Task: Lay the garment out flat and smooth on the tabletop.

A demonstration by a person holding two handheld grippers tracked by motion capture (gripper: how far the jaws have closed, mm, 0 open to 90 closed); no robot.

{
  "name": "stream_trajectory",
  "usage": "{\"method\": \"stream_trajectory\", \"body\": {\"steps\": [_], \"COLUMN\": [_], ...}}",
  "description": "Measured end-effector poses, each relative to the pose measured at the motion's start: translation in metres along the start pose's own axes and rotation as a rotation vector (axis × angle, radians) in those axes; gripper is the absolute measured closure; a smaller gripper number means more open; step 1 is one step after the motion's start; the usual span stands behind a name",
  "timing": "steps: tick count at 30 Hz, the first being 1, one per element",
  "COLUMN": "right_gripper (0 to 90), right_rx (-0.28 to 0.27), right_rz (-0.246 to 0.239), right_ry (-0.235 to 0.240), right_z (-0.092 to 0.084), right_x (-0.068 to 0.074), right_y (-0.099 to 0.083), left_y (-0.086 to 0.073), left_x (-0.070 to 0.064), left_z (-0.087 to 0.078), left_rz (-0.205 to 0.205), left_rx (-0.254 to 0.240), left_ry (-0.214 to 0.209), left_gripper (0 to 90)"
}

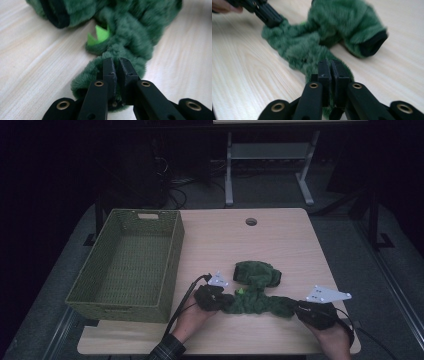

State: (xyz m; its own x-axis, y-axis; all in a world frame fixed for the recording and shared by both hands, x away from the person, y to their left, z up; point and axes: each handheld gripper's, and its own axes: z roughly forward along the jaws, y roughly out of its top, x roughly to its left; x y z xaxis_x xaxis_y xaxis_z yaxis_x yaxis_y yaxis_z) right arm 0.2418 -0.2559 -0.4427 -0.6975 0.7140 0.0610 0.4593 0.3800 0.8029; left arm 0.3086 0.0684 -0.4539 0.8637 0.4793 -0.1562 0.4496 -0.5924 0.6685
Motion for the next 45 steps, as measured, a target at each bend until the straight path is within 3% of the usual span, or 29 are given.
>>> {"method": "stream_trajectory", "body": {"steps": [2,5,6,15,18,30,33,34,35,38,40,45], "right_gripper": [87.9,88.8,89.5,90.0,90.0,89.2,83.5,81.2,81.2,77.0,75.7,62.4], "right_rx": [0.059,0.105,0.149,0.184,0.202,0.214,0.215,0.197,0.197,0.142,0.134,0.117], "right_rz": [-0.002,0.004,0.006,0.036,0.038,0.007,-0.004,-0.015,-0.015,-0.017,-0.015,0.003], "right_ry": [-0.004,-0.014,-0.012,0.007,0.02,0.052,0.055,0.044,0.044,0.033,0.032,0.03], "right_z": [0.014,0.024,0.031,0.025,0.019,0.015,0.015,0.011,0.011,0.005,0.003,0.003], "right_x": [-0.005,-0.007,-0.009,-0.008,0.001,0.016,0.017,0.019,0.019,0.017,0.016,0.006], "right_y": [-0.002,-0.005,-0.008,-0.013,-0.017,-0.019,-0.016,-0.014,-0.014,-0.009,-0.007,0.004], "left_y": [-0.002,-0.003,-0.004,-0.015,-0.026,-0.047,-0.045,-0.044,-0.043,-0.038,-0.036,-0.023], "left_x": [0.002,0.005,0.006,0.005,0.001,-0.01,-0.008,-0.007,-0.006,-0.005,-0.005,-0.002], "left_z": [0.005,0.008,0.009,-0.002,-0.009,-0.025,-0.026,-0.028,-0.03,-0.037,-0.038,-0.042], "left_rz": [-0.002,0.008,-0.009,0.003,-0.034,-0.049,-0.069,-0.072,-0.074,-0.042,-0.035,0.002], "left_rx": [0.005,0.022,0.012,0.029,0.012,0.009,-0.006,-0.015,-0.023,-0.038,-0.043,-0.058], "left_ry": [0.008,0.003,-0.005,-0.015,-0.039,-0.087,-0.114,-0.123,-0.125,-0.089,-0.079,-0.056], "left_gripper": [83.9,84.3,84.9,86.6,86.6,85.7,77.9,70.2,70.2,63.3,62.6,56.4]}}
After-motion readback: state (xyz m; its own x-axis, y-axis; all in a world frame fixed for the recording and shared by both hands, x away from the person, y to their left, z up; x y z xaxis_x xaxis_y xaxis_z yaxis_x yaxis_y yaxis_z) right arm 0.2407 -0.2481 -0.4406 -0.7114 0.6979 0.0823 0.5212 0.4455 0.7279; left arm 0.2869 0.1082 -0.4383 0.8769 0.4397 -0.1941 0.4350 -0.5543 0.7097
